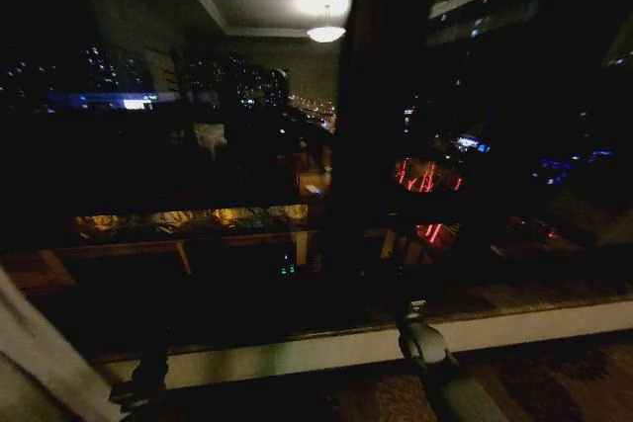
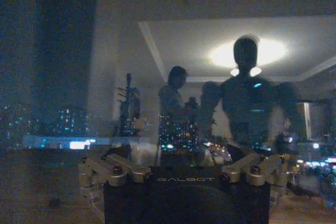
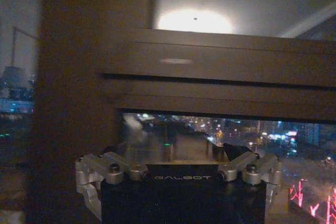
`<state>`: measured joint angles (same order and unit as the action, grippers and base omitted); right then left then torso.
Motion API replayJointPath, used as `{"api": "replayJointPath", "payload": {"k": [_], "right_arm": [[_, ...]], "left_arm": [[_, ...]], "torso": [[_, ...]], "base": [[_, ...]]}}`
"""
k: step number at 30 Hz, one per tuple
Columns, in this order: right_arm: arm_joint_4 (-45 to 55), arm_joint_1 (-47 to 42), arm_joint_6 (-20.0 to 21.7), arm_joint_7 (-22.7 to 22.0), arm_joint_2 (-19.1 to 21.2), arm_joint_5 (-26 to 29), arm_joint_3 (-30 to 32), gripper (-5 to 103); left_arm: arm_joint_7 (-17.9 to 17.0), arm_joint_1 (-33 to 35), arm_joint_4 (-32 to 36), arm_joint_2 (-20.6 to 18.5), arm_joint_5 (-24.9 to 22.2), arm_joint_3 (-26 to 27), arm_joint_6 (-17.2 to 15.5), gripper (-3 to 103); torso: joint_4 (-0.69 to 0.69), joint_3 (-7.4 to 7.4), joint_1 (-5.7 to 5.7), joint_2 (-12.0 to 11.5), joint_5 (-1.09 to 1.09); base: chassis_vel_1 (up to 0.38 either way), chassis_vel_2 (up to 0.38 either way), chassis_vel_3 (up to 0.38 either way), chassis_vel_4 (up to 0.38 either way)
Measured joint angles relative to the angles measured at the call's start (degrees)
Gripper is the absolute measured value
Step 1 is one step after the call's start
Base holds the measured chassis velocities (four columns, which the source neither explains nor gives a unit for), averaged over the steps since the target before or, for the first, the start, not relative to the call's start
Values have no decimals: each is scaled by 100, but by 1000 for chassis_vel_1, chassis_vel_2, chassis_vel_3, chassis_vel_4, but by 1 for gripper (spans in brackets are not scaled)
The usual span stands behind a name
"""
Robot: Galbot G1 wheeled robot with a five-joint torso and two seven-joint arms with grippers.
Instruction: Open the curtains by pulling them apart, changing their state from closed to fully open.
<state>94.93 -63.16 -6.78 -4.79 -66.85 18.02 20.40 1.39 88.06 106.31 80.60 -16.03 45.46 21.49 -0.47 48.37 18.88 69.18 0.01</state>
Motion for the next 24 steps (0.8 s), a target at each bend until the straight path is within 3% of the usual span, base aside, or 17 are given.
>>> {"api": "replayJointPath", "payload": {"k": [24], "right_arm": [[0,0,0,0,0,0,0,100]], "left_arm": [[-1,0,0,0,0,1,-1,100]], "torso": [[1,0,1,0,-1]], "base": [[-354,-350,356,356]]}}
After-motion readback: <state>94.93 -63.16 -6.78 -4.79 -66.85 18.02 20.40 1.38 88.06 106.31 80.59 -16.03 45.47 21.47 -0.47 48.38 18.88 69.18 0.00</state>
